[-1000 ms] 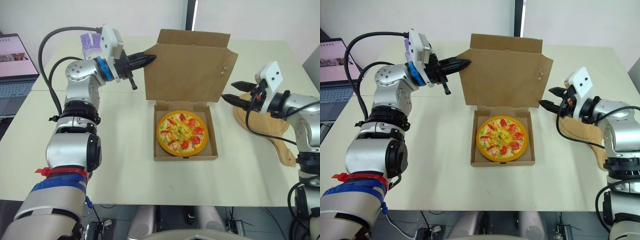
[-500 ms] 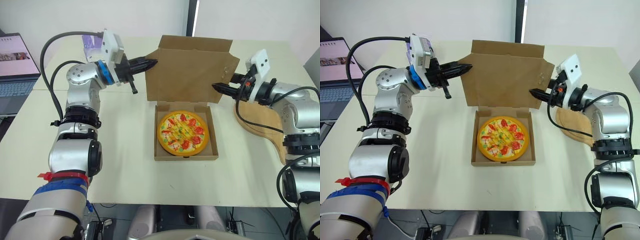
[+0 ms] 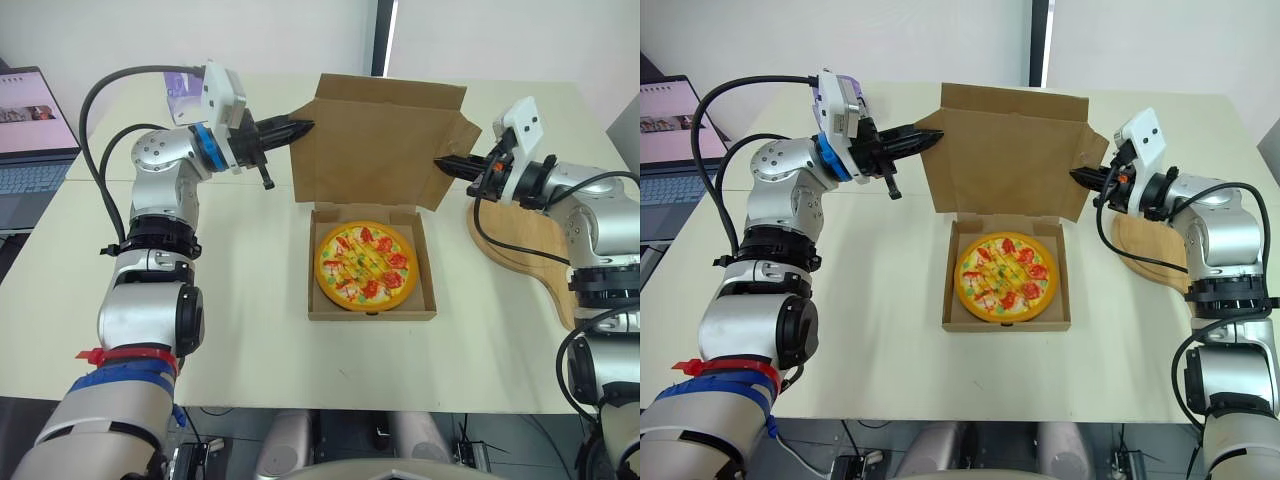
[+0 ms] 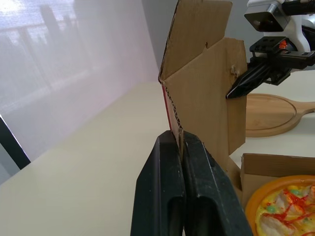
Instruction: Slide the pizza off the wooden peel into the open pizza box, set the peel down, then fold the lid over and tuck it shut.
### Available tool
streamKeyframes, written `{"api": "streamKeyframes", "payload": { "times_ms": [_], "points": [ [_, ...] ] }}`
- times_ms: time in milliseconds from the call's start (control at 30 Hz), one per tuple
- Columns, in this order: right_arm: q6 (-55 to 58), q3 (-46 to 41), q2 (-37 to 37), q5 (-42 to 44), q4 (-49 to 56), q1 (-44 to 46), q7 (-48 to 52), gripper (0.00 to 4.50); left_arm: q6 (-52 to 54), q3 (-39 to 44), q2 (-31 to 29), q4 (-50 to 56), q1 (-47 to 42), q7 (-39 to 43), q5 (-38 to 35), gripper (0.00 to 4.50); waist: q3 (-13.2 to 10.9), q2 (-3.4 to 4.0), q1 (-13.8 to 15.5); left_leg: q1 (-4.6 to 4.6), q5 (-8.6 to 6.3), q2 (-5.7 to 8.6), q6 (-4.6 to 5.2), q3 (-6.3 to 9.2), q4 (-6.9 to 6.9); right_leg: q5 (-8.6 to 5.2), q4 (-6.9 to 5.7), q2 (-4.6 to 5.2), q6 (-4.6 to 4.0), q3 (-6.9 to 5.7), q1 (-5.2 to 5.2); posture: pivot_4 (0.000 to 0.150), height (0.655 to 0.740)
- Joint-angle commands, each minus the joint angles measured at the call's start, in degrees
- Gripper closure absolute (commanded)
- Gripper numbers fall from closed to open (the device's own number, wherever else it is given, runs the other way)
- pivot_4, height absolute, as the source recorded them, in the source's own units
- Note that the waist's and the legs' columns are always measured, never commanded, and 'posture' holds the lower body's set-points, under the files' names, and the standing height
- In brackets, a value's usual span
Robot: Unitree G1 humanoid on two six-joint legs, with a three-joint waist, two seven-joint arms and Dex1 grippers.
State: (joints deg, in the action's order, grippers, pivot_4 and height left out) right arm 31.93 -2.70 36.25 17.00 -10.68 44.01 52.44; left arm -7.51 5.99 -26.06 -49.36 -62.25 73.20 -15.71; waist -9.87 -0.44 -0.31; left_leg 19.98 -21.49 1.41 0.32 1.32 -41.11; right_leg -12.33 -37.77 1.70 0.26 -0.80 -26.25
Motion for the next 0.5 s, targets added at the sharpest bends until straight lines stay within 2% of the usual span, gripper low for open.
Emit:
{"api": "streamKeyframes", "payload": {
  "times_ms": [33,267,367,467,500],
  "points": [
    [0.4,-0.6,1.3,0.5,5.2,-1.0,-0.4,4.46,3.9,0.2,-0.6,6.4,1.6,-1.9,-0.9,4.5,0.0,0.0,0.0,0.0,0.0,0.0,0.0,0.0,0.0,0.0,-0.01,0.0,0.0,0.0,0.0,0.15,0.7251],
    [-0.4,-4.7,1.0,2.8,7.0,-2.0,-2.1,4.46,8.5,0.3,-0.6,13.2,5.4,-3.6,-1.7,4.5,0.0,0.0,0.1,0.0,0.0,0.0,0.0,0.0,-0.06,0.0,0.0,0.0,0.0,0.02,0.0,0.15,0.7251],
    [-0.7,-6.2,2.0,4.2,7.9,-1.4,-1.7,3.8,9.4,0.3,-0.6,14.3,5.7,-3.8,-1.9,4.5,0.0,0.0,0.2,0.0,0.0,0.0,0.0,0.0,-0.09,0.0,-0.01,0.0,0.0,0.02,0.01,0.15,0.7251],
    [0.0,-6.6,3.1,5.2,10.3,-2.0,-0.9,2.83,10.0,0.3,-0.6,14.7,5.7,-3.9,-2.1,4.5,0.0,0.0,0.2,0.0,0.0,0.0,0.0,0.0,-0.09,0.0,0.0,0.0,0.0,0.02,0.01,0.15,0.7251],
    [-0.3,-6.5,3.4,5.3,10.9,-2.3,-0.6,2.83,10.2,0.3,-0.6,14.7,5.6,-3.9,-2.2,4.5,0.0,0.0,0.2,-0.01,0.0,0.0,0.0,0.0,-0.09,0.0,-0.01,0.0,0.0,0.02,0.01,0.15,0.7251]
  ]
}}
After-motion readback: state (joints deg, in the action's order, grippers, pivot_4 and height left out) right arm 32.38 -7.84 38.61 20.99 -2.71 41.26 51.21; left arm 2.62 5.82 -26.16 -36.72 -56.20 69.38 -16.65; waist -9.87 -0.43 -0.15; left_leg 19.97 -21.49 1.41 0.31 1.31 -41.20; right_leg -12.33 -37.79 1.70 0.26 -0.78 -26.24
